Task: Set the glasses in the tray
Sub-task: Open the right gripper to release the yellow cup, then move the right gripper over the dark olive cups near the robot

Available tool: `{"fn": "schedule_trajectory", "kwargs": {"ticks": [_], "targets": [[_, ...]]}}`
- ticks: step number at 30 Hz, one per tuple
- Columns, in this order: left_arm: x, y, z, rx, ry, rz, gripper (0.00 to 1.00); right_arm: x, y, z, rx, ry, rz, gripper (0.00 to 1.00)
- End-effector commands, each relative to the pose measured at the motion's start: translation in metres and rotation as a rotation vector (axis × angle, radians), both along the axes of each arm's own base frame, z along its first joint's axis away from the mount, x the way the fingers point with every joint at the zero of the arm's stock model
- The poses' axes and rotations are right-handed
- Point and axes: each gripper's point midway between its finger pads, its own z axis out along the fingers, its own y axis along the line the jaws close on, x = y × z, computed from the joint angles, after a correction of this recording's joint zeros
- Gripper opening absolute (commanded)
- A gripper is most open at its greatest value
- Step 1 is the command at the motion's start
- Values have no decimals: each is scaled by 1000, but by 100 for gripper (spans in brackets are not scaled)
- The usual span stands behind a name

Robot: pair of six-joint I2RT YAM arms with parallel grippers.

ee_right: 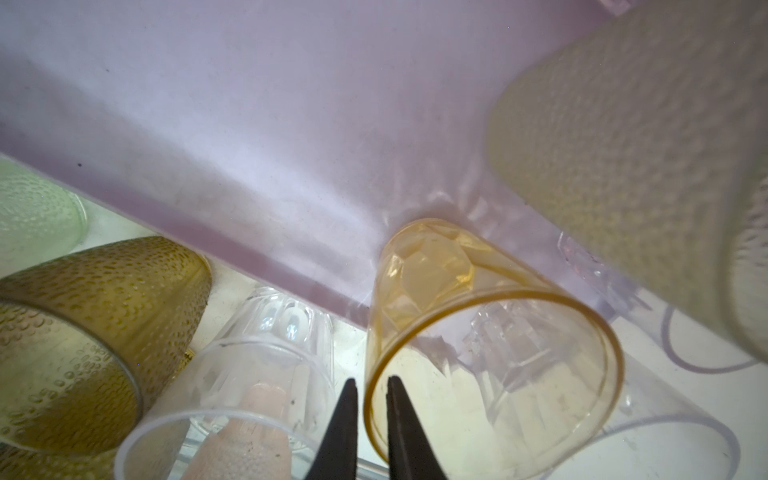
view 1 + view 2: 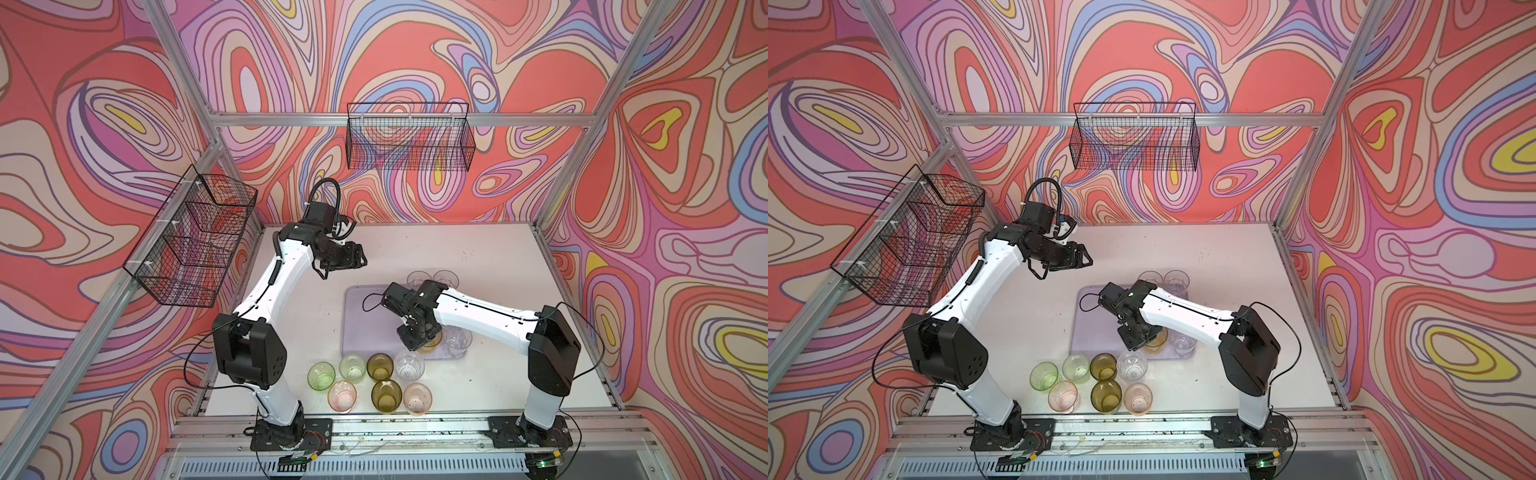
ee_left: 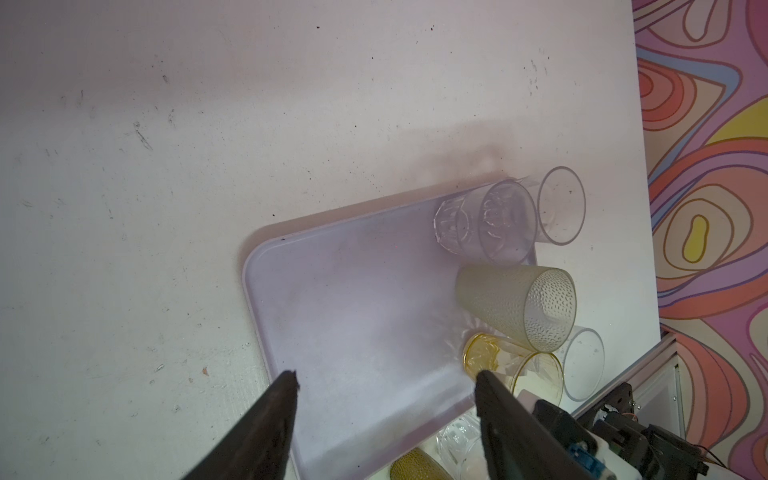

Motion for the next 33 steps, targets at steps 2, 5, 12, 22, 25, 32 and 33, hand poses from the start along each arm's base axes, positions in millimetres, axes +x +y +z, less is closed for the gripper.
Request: {"fn": "schedule_trajectory", "kwargs": {"ticks": [2,5,12,22,25,32,33], "targets": [[-2,0,-1,1,17,-2,71,8,3,13,17,-33,3,18],[-2,0,-1,-2,19,-3,71,9,2,21,28,-53,5,22],[-2,-1,-2,-3,21,-3,71,9,4,45,84,-99,39,22],[-1,-2,-2,-9,22,-5,71,-5,13,68,178,-114,125,24],[-1,-1,-2,-7,23,-4,71,-12,17,70,194,-108,154,25],[-2,-1,-2,-7,22,-4,71,-34,27,69,222,-83,232,25],[-2,-1,-2,-7,23,-4,71,-37,27,69,226,-80,240,25]]}}
